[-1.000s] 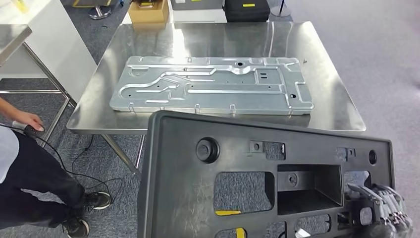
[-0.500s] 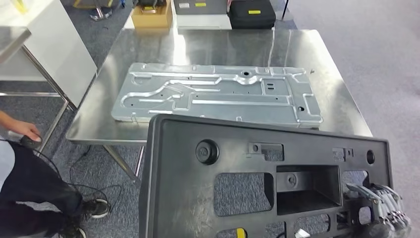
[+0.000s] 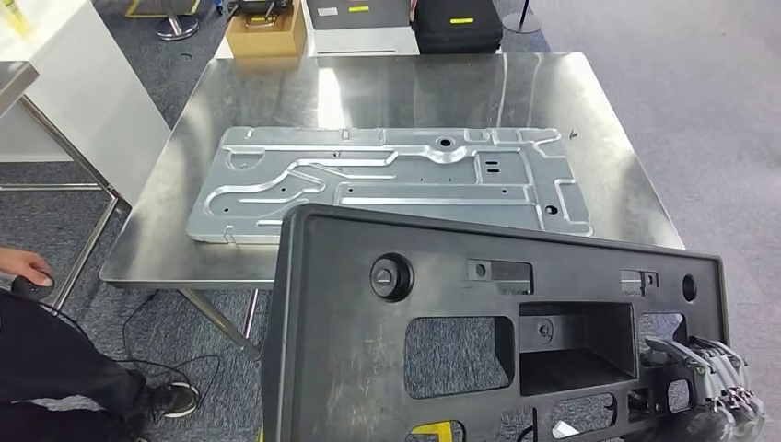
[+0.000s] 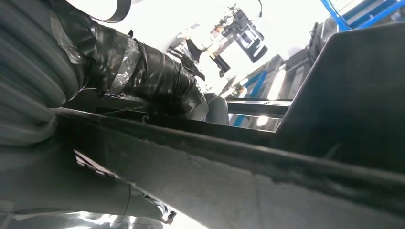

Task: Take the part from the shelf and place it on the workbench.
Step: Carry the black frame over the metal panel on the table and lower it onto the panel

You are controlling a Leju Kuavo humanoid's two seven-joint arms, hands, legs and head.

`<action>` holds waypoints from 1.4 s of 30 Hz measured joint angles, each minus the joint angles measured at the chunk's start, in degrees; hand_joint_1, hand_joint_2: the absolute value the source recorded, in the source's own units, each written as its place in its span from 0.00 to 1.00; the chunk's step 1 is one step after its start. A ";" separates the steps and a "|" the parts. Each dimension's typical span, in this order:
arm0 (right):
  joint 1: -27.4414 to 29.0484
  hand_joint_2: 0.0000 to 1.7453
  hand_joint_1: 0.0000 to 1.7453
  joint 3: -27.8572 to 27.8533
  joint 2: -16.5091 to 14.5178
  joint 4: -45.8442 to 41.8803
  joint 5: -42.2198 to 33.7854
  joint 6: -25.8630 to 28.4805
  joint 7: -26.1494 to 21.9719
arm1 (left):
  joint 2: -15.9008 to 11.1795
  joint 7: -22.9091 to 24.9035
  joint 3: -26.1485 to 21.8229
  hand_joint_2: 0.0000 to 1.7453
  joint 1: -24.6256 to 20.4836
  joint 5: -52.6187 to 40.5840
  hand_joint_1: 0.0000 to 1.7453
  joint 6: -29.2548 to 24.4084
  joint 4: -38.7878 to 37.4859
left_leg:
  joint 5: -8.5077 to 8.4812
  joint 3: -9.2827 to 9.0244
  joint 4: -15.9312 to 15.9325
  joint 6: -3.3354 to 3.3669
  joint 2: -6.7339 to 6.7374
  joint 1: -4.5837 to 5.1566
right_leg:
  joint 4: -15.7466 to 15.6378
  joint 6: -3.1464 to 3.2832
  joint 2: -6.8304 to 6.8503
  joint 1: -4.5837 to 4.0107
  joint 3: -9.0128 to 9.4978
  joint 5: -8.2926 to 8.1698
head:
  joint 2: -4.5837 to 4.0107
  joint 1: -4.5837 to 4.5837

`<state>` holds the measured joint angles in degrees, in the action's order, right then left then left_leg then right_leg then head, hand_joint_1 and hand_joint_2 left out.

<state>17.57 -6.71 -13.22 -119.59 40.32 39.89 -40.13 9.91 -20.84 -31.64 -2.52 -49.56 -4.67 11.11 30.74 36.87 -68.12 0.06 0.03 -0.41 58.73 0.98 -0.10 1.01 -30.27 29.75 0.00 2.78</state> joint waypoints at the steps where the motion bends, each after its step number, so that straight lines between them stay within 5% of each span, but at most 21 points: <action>1: -0.02 1.00 1.00 0.00 0.00 0.03 -0.05 0.00 0.00 | -0.02 0.03 -0.01 1.00 0.02 -0.01 0.00 -0.02 0.00 | -2.75 -1.21 4.18 0.30 0.01 0.10 | 0.00 -0.39 -0.11 -0.05 0.75 0.70 | 0.00 -0.01; 2: -0.04 1.00 1.00 0.00 0.01 0.05 -0.10 0.00 0.01 | -0.04 0.05 -0.01 1.00 -0.02 -0.01 0.00 -0.04 0.00 | -5.09 -2.57 8.29 0.65 0.01 0.24 | -0.05 -0.82 -0.18 -0.10 1.41 1.34 | 0.00 0.03; 5: -0.08 1.00 1.00 0.00 0.03 0.09 -0.15 0.00 0.01 | -0.08 0.10 -0.01 1.00 -0.09 -0.03 0.00 -0.05 -0.01 | -4.32 -3.28 9.11 1.46 -0.06 0.28 | -0.38 -1.74 -0.05 -0.14 1.90 1.83 | 0.00 0.07; 7: -0.14 1.00 1.00 0.00 0.07 0.10 -0.29 0.00 0.00 | -0.09 0.13 -0.02 1.00 -0.02 -0.12 0.00 -0.07 -0.01 | -4.19 -4.15 9.89 2.17 -0.04 0.02 | 2.09 -2.24 0.06 -0.15 1.08 3.20 | 0.00 0.11; 10: -0.17 1.00 1.00 0.00 0.24 0.27 -0.53 0.00 0.01 | -0.10 0.20 -0.01 1.00 -0.04 -0.26 0.00 -0.11 -0.01 | -3.55 -5.11 10.21 2.93 0.04 0.08 | 12.83 -2.60 0.09 -0.11 -5.35 7.03 | 0.00 0.14; 12: -0.15 1.00 1.00 0.00 0.38 0.51 -0.58 0.00 0.01 | -0.10 0.25 -0.02 1.00 -0.01 -0.30 0.00 -0.14 -0.01 | -2.84 -5.89 10.14 3.01 -0.05 0.19 | 15.86 -2.65 0.09 -0.10 -8.49 6.11 | 0.00 0.13; 15: -0.21 1.00 1.00 0.00 0.45 0.74 -0.64 0.00 0.01 | -0.07 0.30 -0.03 1.00 0.07 -0.31 0.00 -0.25 -0.01 | -1.37 -7.48 9.90 2.57 -0.27 0.30 | 7.16 -2.17 0.11 -0.22 -6.33 -1.33 | 0.00 0.15; 16: -0.27 1.00 1.00 0.00 0.46 0.78 -0.67 0.00 0.01 | -0.06 0.30 -0.03 1.00 0.07 -0.31 0.00 -0.28 -0.01 | -0.93 -7.75 9.75 2.29 -0.34 0.41 | 4.15 -1.88 0.12 -0.35 -5.21 -2.70 | 0.00 0.16; 22: -0.43 1.00 1.00 0.00 0.52 0.91 -0.68 0.00 0.02 | -0.07 0.40 -0.03 1.00 -0.34 -0.34 0.00 -0.61 0.01 | 1.26 -7.38 7.84 0.65 -0.22 0.54 | 0.88 -0.27 0.03 -0.13 -3.54 -2.45 | 0.00 0.00; 26: -0.54 1.00 1.00 0.00 0.52 0.98 -0.62 0.00 0.01 | -0.07 0.48 -0.04 1.00 -0.25 -0.35 0.00 -1.07 0.02 | 6.09 0.26 -5.69 -0.31 -0.22 0.00 | 0.61 0.44 0.26 -0.09 -2.62 -1.81 | 0.00 -0.14; 28: -0.55 1.00 1.00 0.00 0.52 1.10 -0.55 0.00 0.02 | -0.08 0.63 -0.05 1.00 -0.16 -0.39 0.00 -1.47 0.02 | 3.56 1.31 -5.33 -0.46 -0.21 -0.19 | 0.62 0.33 0.12 -0.06 -2.04 -1.38 | 0.00 -0.15; 30: -0.58 1.00 1.00 0.01 0.52 1.18 -0.50 0.00 0.02 | -0.08 0.85 -0.07 1.00 -0.14 -0.43 0.00 -2.10 0.01 | -1.37 -1.18 1.89 -0.26 -0.22 -0.26 | 0.63 -0.03 -0.01 -0.05 -1.26 -0.83 | 0.00 -0.13; 32: -0.64 1.00 1.00 0.02 0.52 1.19 -0.50 0.00 0.02 | -0.07 0.96 -0.11 1.00 -0.21 -0.46 0.00 -2.45 0.01 | -3.62 -3.41 7.62 0.18 -0.26 -0.06 | 0.72 -0.64 -0.08 -0.18 -0.96 -0.39 | 0.00 -0.10; 37: -0.79 1.00 1.00 0.02 0.52 1.19 -0.44 0.00 0.02 | -0.05 1.05 -0.17 1.00 -0.33 -0.52 0.00 -2.82 0.01 | -3.74 -4.28 9.63 1.91 -0.28 -0.08 | 1.89 -2.17 0.00 -0.16 -1.34 0.86 | 0.00 -0.07; 40: -0.93 1.00 1.00 0.02 0.55 1.25 -0.49 0.00 0.02 | -0.03 1.13 -0.19 1.00 -0.42 -0.56 0.00 -2.73 0.00 | -3.73 -4.65 10.01 2.75 -0.14 -0.04 | 11.26 -2.62 0.04 -0.11 -6.08 5.37 | 0.00 -0.05; 42: -0.93 1.00 1.00 0.02 0.59 1.42 -0.50 0.00 0.04 | -0.03 1.12 -0.21 1.00 -0.42 -0.58 0.00 -2.33 -0.01 | -3.52 -4.79 9.92 2.91 -0.17 0.09 | 15.91 -2.76 0.05 -0.10 -8.97 6.07 | 0.00 -0.05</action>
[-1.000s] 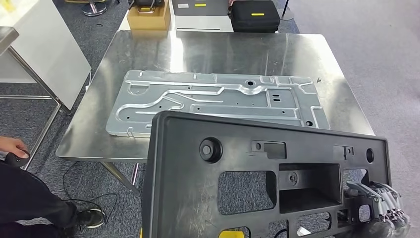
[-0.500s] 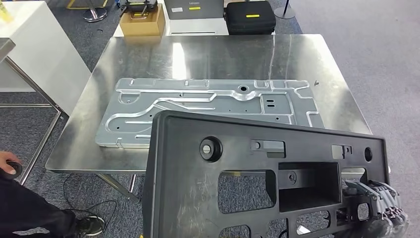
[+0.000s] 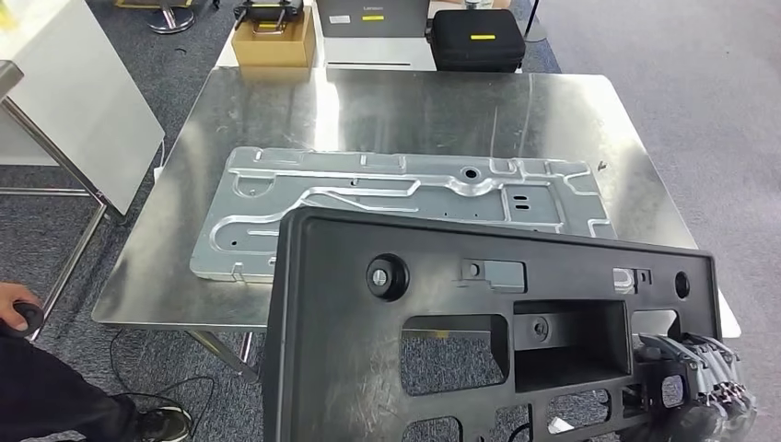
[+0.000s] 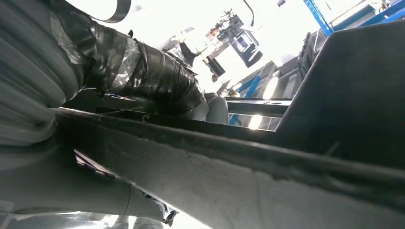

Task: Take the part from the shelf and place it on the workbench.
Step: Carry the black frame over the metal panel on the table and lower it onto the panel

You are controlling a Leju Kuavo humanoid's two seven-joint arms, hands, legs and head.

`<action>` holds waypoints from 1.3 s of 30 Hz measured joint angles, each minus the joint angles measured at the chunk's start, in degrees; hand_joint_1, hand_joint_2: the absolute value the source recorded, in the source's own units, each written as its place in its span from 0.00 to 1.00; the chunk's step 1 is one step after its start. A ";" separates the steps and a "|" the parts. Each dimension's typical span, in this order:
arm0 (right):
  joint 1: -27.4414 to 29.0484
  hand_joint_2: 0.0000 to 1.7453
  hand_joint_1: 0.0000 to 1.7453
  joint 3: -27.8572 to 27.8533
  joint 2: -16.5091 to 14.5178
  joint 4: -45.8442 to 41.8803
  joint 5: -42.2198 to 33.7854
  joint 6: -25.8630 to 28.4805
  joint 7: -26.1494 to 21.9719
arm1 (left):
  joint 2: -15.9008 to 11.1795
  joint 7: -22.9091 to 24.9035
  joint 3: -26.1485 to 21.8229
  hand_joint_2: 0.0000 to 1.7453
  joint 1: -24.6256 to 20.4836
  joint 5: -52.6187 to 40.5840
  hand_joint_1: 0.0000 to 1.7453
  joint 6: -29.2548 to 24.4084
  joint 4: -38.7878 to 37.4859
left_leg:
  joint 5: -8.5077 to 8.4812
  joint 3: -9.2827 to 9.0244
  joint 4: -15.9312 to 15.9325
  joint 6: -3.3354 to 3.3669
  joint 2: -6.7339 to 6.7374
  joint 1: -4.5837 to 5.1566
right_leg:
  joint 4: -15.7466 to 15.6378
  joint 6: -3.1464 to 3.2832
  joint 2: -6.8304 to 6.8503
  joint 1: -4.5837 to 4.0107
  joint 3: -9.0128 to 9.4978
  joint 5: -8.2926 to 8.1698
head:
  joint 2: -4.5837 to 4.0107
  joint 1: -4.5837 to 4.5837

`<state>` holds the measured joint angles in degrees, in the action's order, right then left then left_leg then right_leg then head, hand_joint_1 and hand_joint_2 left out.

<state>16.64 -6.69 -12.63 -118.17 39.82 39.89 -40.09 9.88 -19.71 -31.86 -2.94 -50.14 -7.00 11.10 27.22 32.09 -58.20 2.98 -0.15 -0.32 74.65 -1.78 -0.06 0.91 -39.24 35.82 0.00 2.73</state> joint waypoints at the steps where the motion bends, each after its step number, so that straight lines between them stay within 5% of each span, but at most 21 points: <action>1: -0.01 1.00 1.00 0.01 0.04 0.10 0.00 0.00 0.04 | 0.00 -0.01 -0.02 1.00 0.00 0.00 0.00 0.26 0.00 | 0.16 -0.17 -0.06 0.00 -0.06 0.04 | -0.68 0.05 0.01 0.00 -0.01 -1.34 | 0.00 0.00; 4: -0.24 1.00 0.88 0.16 0.27 0.28 0.21 0.00 0.38 | 0.02 -0.17 -0.04 1.00 0.01 -0.05 0.00 1.11 0.00 | 0.85 -0.85 -0.31 -0.43 -0.24 0.22 | -10.83 0.73 0.03 -0.21 4.15 -7.35 | 0.00 0.03; 6: -0.61 1.00 0.87 0.68 0.51 0.44 0.83 0.00 0.82 | 0.02 -0.33 -0.05 1.00 0.00 -0.25 0.00 1.53 0.00 | 1.16 -0.88 -0.44 -0.99 -0.23 0.39 | -14.55 1.24 -0.01 -0.54 5.70 -8.33 | 0.00 0.02; 8: -0.95 1.00 0.92 1.52 0.77 0.68 1.77 0.00 1.33 | 0.01 -0.41 -0.06 1.00 -0.09 -0.45 0.00 1.47 0.01 | 1.23 -0.90 -0.31 -1.59 -0.18 0.45 | -14.99 1.69 -0.17 -0.57 5.84 -8.18 | 0.00 -0.02; 10: -1.44 1.00 0.95 2.41 0.94 0.88 2.79 0.00 1.74 | -0.01 -0.39 -0.07 0.50 -0.17 -0.60 0.00 1.26 0.01 | 2.17 -0.63 -1.36 -2.22 -0.17 0.40 | -15.60 2.30 -0.17 -0.24 6.19 -8.35 | 0.00 -0.08; 12: -2.13 1.00 0.97 3.08 1.00 1.11 4.29 0.00 2.16 | -0.03 -0.32 -0.09 0.00 -0.19 -0.81 0.00 1.19 0.00 | 5.11 1.69 -6.43 -2.75 -0.16 0.18 | -16.02 2.77 0.01 -0.02 6.50 -8.44 | 0.00 -0.20; 14: -2.81 1.00 0.97 3.31 1.03 1.48 6.50 0.00 2.80 | -0.03 -0.11 -0.10 0.00 -0.16 -1.13 0.00 1.19 0.00 | 8.03 5.41 -13.65 -3.12 -0.14 -0.04 | -16.01 2.96 0.13 -0.03 6.54 -8.36 | 0.00 -0.26; 16: -3.74 1.00 0.97 3.31 1.13 2.01 9.35 0.00 3.62 | -0.03 0.34 -0.09 0.00 -0.12 -1.60 0.00 1.19 0.00 | 7.14 6.82 -15.58 -3.32 -0.14 -0.24 | -15.99 2.98 0.09 -0.02 6.67 -8.27 | 0.00 -0.26; 20: -6.94 1.00 0.97 3.58 1.75 3.47 15.70 0.00 5.55 | -0.05 1.16 -0.02 0.00 -0.46 -2.63 0.00 1.24 0.00 | -0.09 1.64 -2.98 -2.93 -0.14 -0.25 | -15.77 2.27 -0.18 -0.14 7.11 -7.86 | 0.00 -0.25; 25: -11.43 1.00 0.97 6.53 3.29 6.02 24.17 0.00 11.02 | -0.01 2.20 0.32 0.00 -0.98 -3.85 0.00 1.38 0.01 | -0.72 0.64 0.06 -1.32 -0.14 -0.10 | -14.98 0.74 -0.16 -0.08 6.63 -7.32 | 0.00 -0.18; 29: -14.82 1.00 0.98 10.06 4.97 9.03 30.04 0.00 16.70 | 0.04 2.84 0.52 0.00 -1.42 -4.66 0.00 1.62 0.01 | -0.99 0.47 0.51 -0.36 0.00 -0.12 | -3.20 0.11 -0.08 0.00 0.99 -1.51 | 0.00 -0.16; 31: -16.75 1.00 0.99 12.18 5.80 11.05 33.68 0.00 20.24 | 0.04 3.21 0.67 0.00 -1.55 -5.15 0.00 1.85 0.02 | -0.91 0.46 0.34 -0.30 0.02 -0.05 | -0.41 0.06 -0.07 0.01 -0.67 -1.71 | 0.00 -0.16; 35: -20.85 1.00 1.00 15.93 6.98 14.24 38.32 0.00 26.05 | 0.17 3.68 1.27 0.00 -2.06 -5.89 0.00 2.42 0.02 | -0.46 0.59 -0.41 -0.70 -0.20 0.14 | -12.29 0.85 -0.07 -0.20 4.53 -8.34 | 0.00 -0.15; 39: -25.45 1.00 1.00 17.97 9.09 16.65 40.84 0.00 33.43 | 0.25 4.02 1.73 0.00 -2.49 -6.62 0.00 2.58 0.02 | -0.45 1.09 -0.53 -1.82 -0.23 0.32 | -15.25 1.74 -0.26 -0.39 5.30 -8.89 | 0.00 -0.19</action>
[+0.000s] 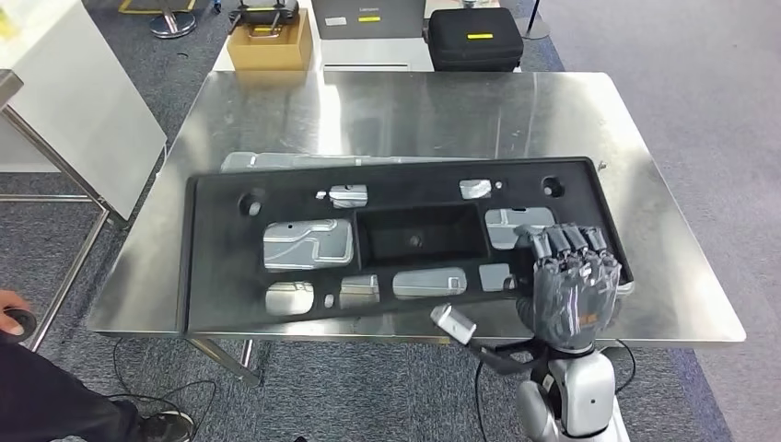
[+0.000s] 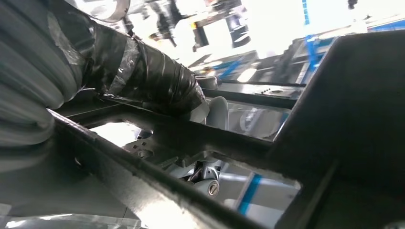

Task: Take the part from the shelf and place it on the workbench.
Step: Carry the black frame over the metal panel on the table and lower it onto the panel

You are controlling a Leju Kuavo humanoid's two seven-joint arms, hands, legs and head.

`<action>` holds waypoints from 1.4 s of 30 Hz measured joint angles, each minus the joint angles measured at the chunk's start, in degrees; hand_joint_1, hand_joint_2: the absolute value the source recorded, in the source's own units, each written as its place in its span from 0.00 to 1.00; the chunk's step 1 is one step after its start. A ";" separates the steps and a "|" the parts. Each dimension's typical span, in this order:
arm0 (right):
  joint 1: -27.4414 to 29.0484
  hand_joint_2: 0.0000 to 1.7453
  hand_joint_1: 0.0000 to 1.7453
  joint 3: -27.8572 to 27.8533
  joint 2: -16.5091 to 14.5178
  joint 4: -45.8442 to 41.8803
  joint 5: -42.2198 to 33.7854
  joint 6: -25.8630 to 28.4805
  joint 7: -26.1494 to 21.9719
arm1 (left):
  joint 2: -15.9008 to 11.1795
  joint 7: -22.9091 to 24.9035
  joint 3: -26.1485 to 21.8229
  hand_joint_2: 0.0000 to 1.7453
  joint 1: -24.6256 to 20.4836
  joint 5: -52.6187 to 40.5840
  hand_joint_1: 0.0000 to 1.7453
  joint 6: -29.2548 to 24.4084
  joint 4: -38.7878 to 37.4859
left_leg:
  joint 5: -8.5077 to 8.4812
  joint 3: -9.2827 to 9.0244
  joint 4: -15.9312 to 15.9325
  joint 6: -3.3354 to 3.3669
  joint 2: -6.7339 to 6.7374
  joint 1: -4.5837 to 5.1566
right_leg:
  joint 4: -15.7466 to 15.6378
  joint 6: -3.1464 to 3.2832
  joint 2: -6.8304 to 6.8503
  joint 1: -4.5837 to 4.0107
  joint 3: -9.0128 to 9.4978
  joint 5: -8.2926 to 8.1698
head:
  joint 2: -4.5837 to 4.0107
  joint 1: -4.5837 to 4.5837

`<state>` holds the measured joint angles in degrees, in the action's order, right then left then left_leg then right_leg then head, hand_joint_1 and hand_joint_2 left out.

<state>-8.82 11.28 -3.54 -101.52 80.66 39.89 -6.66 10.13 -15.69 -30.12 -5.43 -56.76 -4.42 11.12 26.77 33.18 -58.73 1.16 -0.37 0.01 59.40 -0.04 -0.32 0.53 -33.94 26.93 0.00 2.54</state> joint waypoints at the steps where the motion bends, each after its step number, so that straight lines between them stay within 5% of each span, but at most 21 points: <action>1: -1.31 1.00 1.00 0.32 0.73 0.74 0.69 0.00 1.87 | -0.01 0.13 0.09 0.00 -0.06 -0.26 0.00 0.10 0.01 | 0.45 0.16 -0.47 -0.29 0.01 -0.01 | -0.25 0.33 -0.02 0.17 0.11 -0.16 | 0.00 -0.02; 3: -4.10 1.00 1.00 0.84 2.14 2.56 1.83 -0.15 4.79 | -0.03 0.48 0.24 0.00 -0.24 -0.85 0.00 0.43 0.03 | 2.97 1.96 -4.52 -0.86 0.03 -0.16 | -0.68 0.92 0.04 0.46 0.29 -0.44 | 0.00 -0.13; 5: -6.89 1.00 1.00 1.15 3.49 4.93 2.55 -0.73 6.58 | -0.03 0.82 0.44 0.00 -0.35 -1.37 0.00 0.81 0.03 | 6.29 5.46 -11.89 -1.31 0.04 -0.38 | -0.70 1.11 0.10 0.41 0.23 -0.48 | 0.00 -0.21; 7: -9.43 1.00 1.00 1.40 4.69 7.53 2.99 -1.75 7.67 | -0.03 1.04 0.69 0.00 -0.38 -1.70 0.00 1.00 0.03 | 6.72 7.53 -15.73 -1.61 0.05 -0.58 | -0.65 1.10 0.12 0.39 0.21 -0.48 | 0.00 -0.21; 8: -10.62 1.00 1.00 1.56 5.20 8.87 3.17 -2.38 8.17 | -0.03 1.11 0.85 0.00 -0.44 -1.87 0.00 1.07 0.03 | 5.30 7.06 -14.45 -1.65 0.06 -0.67 | -0.61 1.07 0.11 0.40 0.25 -0.46 | 0.00 -0.21; 11: -14.36 1.00 1.00 1.98 6.25 12.82 3.69 -4.57 9.98 | -0.03 1.27 1.34 0.00 -0.87 -2.45 0.00 1.52 0.05 | -0.23 2.26 -3.55 -1.28 0.10 -0.73 | -0.37 0.61 0.05 0.35 0.30 -0.27 | 0.00 -0.20; 13: -17.21 1.00 1.00 2.04 6.77 15.95 3.78 -6.01 11.21 | 0.01 1.42 1.63 0.00 -1.27 -2.76 0.00 1.87 0.05 | -0.91 1.03 -0.34 -0.82 0.05 -0.54 | -0.26 -0.04 0.02 0.21 -0.04 -0.35 | 0.00 -0.19; 17: -22.28 1.00 0.99 2.59 7.76 22.16 3.99 -9.02 13.43 | 0.11 1.86 2.16 0.00 -1.66 -3.33 0.00 2.21 0.08 | -1.44 0.93 0.50 0.65 0.03 -0.64 | 1.00 -1.23 0.08 0.29 -0.88 0.58 | 0.00 -0.14; 20: -25.98 1.00 0.99 3.54 8.04 27.25 4.23 -11.83 15.86 | 0.25 2.21 2.69 0.00 -2.09 -3.84 0.00 2.70 0.09 | -1.59 0.87 0.74 1.41 0.18 -0.65 | 10.76 -1.64 0.15 0.40 -5.53 5.20 | 0.00 -0.10; 22: -27.93 1.00 1.00 4.37 8.06 30.69 4.33 -13.38 17.67 | 0.27 2.55 2.96 0.00 -2.20 -4.20 0.00 2.98 0.10 | -1.47 0.86 0.57 1.50 0.14 -0.62 | 15.73 -1.80 0.16 0.42 -8.23 6.08 | 0.00 -0.10; 24: -29.80 1.00 1.00 5.46 8.06 33.85 4.35 -14.53 19.35 | 0.32 2.80 3.10 0.00 -2.27 -4.46 0.00 3.05 0.11 | -1.25 0.83 0.27 1.42 0.04 -0.62 | 12.53 -1.70 0.18 0.48 -7.17 2.92 | 0.00 -0.10; 26: -31.77 1.00 1.00 6.68 8.06 36.58 4.37 -15.50 20.92 | 0.39 2.94 3.26 0.00 -2.42 -4.60 0.00 3.10 0.13 | -0.90 0.94 -0.16 1.06 -0.06 -0.50 | 4.97 -1.38 0.23 0.38 -4.01 -0.63 | 0.00 -0.09; 29: -33.79 1.00 0.99 8.33 7.90 39.75 4.40 -16.62 22.22 | 0.43 3.10 3.51 0.00 -2.76 -4.63 0.00 3.25 0.14 | -0.80 1.33 -0.36 0.29 -0.09 -0.20 | 0.68 -0.82 0.18 -0.04 -2.22 -1.41 | 0.00 -0.14; 32: -34.33 1.00 0.80 9.45 7.47 42.17 4.43 -17.27 22.62 | 0.41 3.21 3.72 0.00 -2.93 -4.64 0.00 3.37 0.15 | 0.02 1.66 -1.22 -0.58 -0.06 -0.27 | 0.11 0.22 0.25 0.27 -1.95 -1.57 | 0.00 -0.16; 37: -34.57 1.00 0.05 10.79 5.62 45.55 4.44 -17.31 22.70 | 0.43 3.23 3.92 0.00 -2.94 -4.64 0.00 3.49 0.16 | 6.13 8.91 -15.91 -1.42 0.02 -0.54 | -0.12 1.27 0.27 0.23 -1.63 -1.50 | 0.00 -0.19; 39: -34.44 1.00 0.00 11.21 4.97 46.79 4.41 -17.28 22.61 | 0.42 3.23 3.93 0.00 -2.91 -4.62 0.00 3.52 0.16 | 3.65 8.38 -13.88 -1.34 0.03 -0.55 | -0.07 1.25 0.26 0.19 -1.43 -1.35 | 0.00 -0.19; 42: -34.19 1.00 0.00 11.86 4.17 48.23 4.39 -17.21 22.33 | 0.41 3.21 3.93 0.00 -2.95 -4.59 0.00 3.52 0.16 | -1.44 3.28 -2.81 -0.68 -0.04 -0.41 | 0.06 0.78 0.17 0.04 -1.20 -1.05 | 0.00 -0.18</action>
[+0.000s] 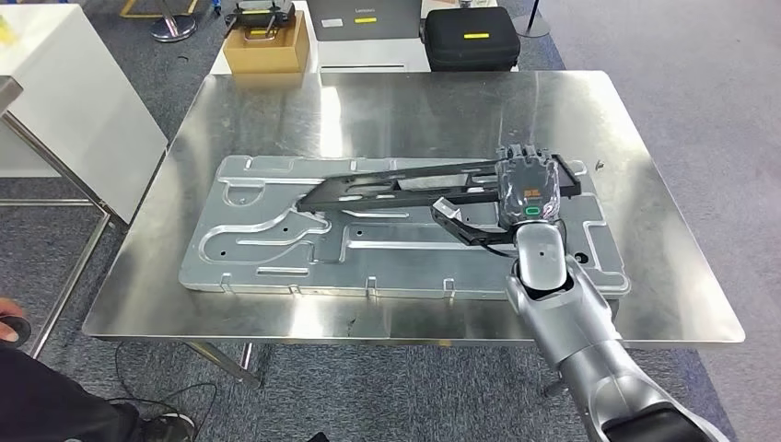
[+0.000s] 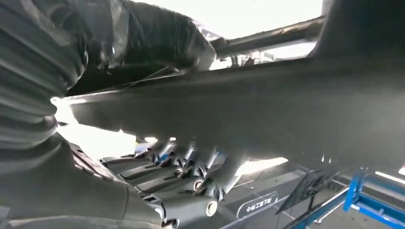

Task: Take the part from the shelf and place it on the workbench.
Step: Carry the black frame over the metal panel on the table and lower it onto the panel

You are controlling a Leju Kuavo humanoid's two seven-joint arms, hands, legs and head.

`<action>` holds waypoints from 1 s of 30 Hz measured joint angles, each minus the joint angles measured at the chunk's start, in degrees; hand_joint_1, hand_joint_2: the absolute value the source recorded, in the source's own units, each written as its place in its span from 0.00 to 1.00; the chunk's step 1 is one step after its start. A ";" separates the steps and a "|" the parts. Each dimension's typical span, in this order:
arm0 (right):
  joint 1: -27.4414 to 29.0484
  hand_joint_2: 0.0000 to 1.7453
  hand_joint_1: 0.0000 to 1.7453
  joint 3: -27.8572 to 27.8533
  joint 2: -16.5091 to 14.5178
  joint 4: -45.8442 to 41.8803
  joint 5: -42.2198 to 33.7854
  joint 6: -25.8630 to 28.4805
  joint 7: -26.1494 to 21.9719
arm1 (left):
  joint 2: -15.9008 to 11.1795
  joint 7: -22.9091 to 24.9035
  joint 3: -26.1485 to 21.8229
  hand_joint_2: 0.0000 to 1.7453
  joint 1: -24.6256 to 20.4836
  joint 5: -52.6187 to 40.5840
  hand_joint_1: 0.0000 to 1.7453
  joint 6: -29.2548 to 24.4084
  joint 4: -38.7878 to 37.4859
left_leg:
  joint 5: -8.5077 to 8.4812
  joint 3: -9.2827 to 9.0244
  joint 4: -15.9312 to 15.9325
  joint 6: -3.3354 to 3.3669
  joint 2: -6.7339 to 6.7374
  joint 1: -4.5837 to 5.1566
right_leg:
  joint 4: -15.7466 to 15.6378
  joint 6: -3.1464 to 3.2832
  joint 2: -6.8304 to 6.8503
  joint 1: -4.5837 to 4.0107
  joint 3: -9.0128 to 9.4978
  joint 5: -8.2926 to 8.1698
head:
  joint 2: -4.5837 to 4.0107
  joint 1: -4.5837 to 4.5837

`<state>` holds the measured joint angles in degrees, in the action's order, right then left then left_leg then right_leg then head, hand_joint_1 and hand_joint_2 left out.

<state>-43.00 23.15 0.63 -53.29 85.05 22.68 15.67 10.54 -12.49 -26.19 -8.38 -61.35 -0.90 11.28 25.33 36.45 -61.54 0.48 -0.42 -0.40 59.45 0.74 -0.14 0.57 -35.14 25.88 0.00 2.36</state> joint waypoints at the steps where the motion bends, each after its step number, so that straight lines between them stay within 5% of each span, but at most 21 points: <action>1: 0.10 1.00 0.00 0.11 -0.19 0.43 -0.01 0.05 -0.15 | 0.01 -0.02 0.00 0.00 0.00 0.03 0.00 0.02 0.00 | -0.42 -0.87 1.91 0.20 -0.03 0.10 | 0.02 -0.24 -0.03 -0.07 -0.04 0.02 | 0.00 0.01; 6: 0.86 1.00 0.00 0.67 -0.95 2.16 -0.03 0.13 -0.93 | 0.02 -0.13 0.00 0.00 0.10 0.18 0.00 0.31 0.00 | -0.76 -1.52 3.43 1.30 0.02 -0.11 | 1.43 -1.60 -0.04 0.00 -0.72 1.28 | -0.01 0.04; 9: 1.43 1.00 0.00 1.26 -1.12 2.99 -0.03 0.11 -1.20 | 0.03 -0.19 -0.01 0.00 0.11 0.31 0.00 0.22 0.00 | -0.77 -1.66 3.54 1.81 0.12 -0.19 | 11.38 -2.08 0.00 0.18 -5.30 6.07 | 0.00 0.07; 11: 2.27 1.00 0.00 1.69 -1.14 3.42 -0.03 -0.03 -1.42 | 0.02 -0.19 -0.02 0.00 0.20 0.42 0.00 0.05 0.00 | -0.60 -1.66 3.32 1.94 0.10 -0.19 | 15.69 -2.25 0.02 0.29 -7.51 6.84 | 0.00 0.07; 12: 2.56 1.00 0.00 1.89 -1.14 3.48 -0.03 -0.32 -1.53 | 0.02 -0.19 -0.02 0.00 0.25 0.50 0.00 -0.10 0.00 | -0.49 -1.67 3.16 1.92 0.04 -0.19 | 14.50 -2.25 0.04 0.34 -7.02 5.54 | 0.00 0.08; 15: 2.68 1.00 0.00 2.89 -1.12 2.78 -0.08 -3.68 -2.51 | 0.03 -0.29 -0.07 0.00 0.42 0.99 0.00 -0.68 0.00 | 0.04 -1.65 2.48 1.43 -0.03 -0.09 | 4.01 -1.85 0.13 0.28 -2.04 0.71 | 0.00 0.07; 17: 2.82 1.00 0.00 3.83 -1.07 1.78 -0.19 -6.93 -3.24 | 0.02 -0.50 -0.22 0.00 0.58 1.38 0.00 -0.90 0.00 | 0.20 -1.54 2.30 0.87 0.02 0.10 | 0.93 -1.40 0.07 0.04 -0.57 0.31 | 0.00 0.04; 21: 3.48 1.00 0.00 6.12 0.32 -1.66 -0.44 -13.30 -2.85 | -0.03 -1.08 -1.01 0.00 1.11 2.47 0.00 -1.63 0.00 | 1.17 -1.20 1.32 -0.23 0.07 0.06 | 0.23 -0.07 -0.05 0.15 -0.26 -0.09 | 0.00 -0.01; 25: 4.52 1.00 0.00 7.79 3.63 -6.24 -1.28 -17.71 -2.49 | -0.12 -1.57 -1.85 0.00 1.99 3.26 0.00 -2.36 0.00 | 7.68 4.10 -11.15 -0.88 0.12 -0.21 | -0.09 0.59 0.14 0.19 -0.14 -0.28 | 0.00 -0.01; 26: 4.99 1.00 0.00 8.07 4.59 -7.29 -1.90 -18.69 -2.68 | -0.16 -1.67 -2.11 0.00 2.22 3.39 0.00 -2.52 0.00 | 8.16 4.98 -13.25 -0.91 0.12 -0.22 | -0.08 0.61 0.16 0.14 -0.14 -0.27 | 0.00 -0.02; 28: 5.75 1.00 0.00 8.53 6.66 -9.39 -3.67 -20.90 -3.42 | -0.23 -1.91 -2.61 0.00 2.55 3.71 0.00 -2.84 0.00 | 6.00 3.65 -10.94 -0.72 0.11 -0.22 | -0.01 0.60 0.14 0.10 -0.10 -0.26 | 0.00 -0.02; 30: 6.01 1.00 0.00 8.77 8.92 -11.25 -5.73 -23.03 -4.70 | -0.36 -2.20 -3.03 0.00 2.75 4.07 0.00 -3.17 0.00 | 2.53 -0.48 -2.96 -0.21 0.09 -0.12 | 0.07 0.38 0.10 0.02 -0.06 -0.22 | 0.00 -0.02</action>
<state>-37.00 31.91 9.56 -64.54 79.33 -0.34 10.97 10.18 -14.69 -29.22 -5.63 -57.28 -4.07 11.28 27.86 35.98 -64.50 0.27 -0.33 -0.52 59.52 1.12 -0.05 0.58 -35.19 25.66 0.00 2.34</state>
